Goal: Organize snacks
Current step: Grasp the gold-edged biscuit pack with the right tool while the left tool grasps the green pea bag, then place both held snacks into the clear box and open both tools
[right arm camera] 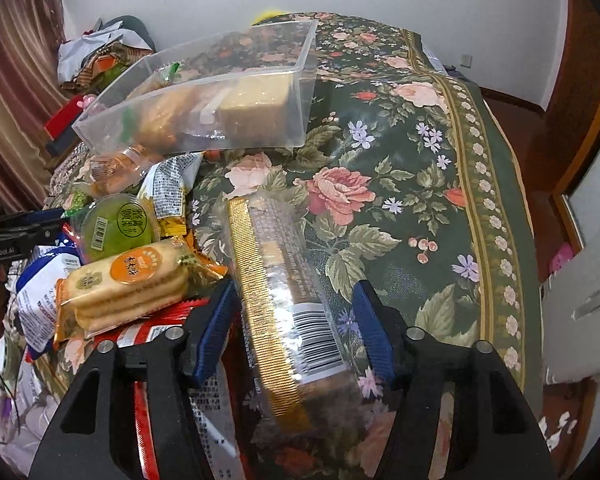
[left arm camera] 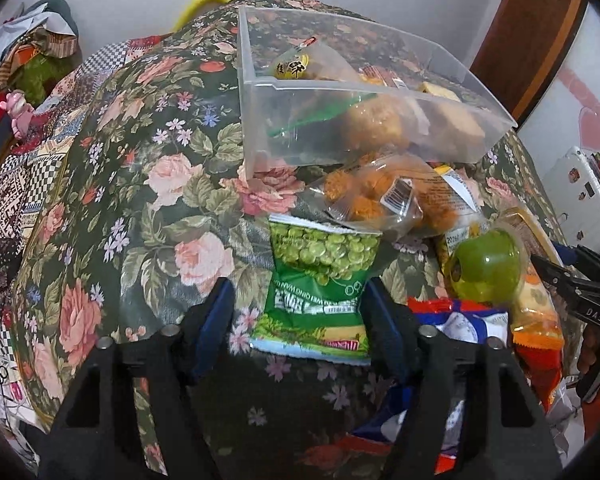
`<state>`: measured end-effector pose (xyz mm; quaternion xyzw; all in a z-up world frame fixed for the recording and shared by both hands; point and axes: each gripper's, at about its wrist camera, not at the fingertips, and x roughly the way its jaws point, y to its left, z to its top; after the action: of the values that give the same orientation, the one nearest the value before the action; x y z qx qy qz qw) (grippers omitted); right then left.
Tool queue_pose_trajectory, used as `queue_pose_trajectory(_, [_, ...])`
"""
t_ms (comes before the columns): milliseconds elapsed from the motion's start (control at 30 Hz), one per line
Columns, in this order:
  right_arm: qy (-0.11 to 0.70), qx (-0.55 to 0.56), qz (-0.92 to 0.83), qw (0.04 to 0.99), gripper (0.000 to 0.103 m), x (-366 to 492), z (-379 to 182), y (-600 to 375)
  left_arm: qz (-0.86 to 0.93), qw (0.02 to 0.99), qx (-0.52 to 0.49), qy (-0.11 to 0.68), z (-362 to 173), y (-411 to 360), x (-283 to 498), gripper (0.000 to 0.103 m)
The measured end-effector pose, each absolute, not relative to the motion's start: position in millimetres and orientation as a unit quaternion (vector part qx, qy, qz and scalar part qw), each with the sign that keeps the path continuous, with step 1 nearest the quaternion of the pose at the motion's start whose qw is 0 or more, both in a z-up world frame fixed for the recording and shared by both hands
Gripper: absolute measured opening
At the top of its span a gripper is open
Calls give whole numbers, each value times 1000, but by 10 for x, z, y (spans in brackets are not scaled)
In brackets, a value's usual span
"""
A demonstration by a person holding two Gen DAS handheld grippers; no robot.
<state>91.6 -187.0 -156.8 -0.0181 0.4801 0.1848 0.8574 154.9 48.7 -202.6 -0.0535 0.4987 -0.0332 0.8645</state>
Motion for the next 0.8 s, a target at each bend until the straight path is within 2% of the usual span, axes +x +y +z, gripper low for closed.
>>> queue_pose_trajectory(67, [478, -18, 185, 858, 52, 929, -1592, -1871, -36, 866, -55, 496, -2039, 481, 1559, 61])
queue_pose_trajectory(133, [476, -17, 186, 859, 40, 934, -1586, -1859, -43, 866, -51, 495, -2042, 457, 1562, 55])
queue_pose_trajectory(167, [476, -15, 187, 859, 39, 934, -1585, -1854, -48, 865, -50, 496, -2043, 446, 1565, 48])
queue_pose_trajectory(233, [474, -10, 186, 860, 35, 937, -1579, -1858, -49, 866, -49, 496, -2038, 436, 1563, 47])
queue_pose_trajectory(400, [472, 2, 181, 863, 33, 927, -1557, -1876, -53, 867, -51, 492, -2004, 440, 1527, 42])
queue_pose_trajectory(800, [440, 17, 177, 880, 33, 925, -1277, -1936, -38, 889, -57, 453, -1653, 556, 1391, 41])
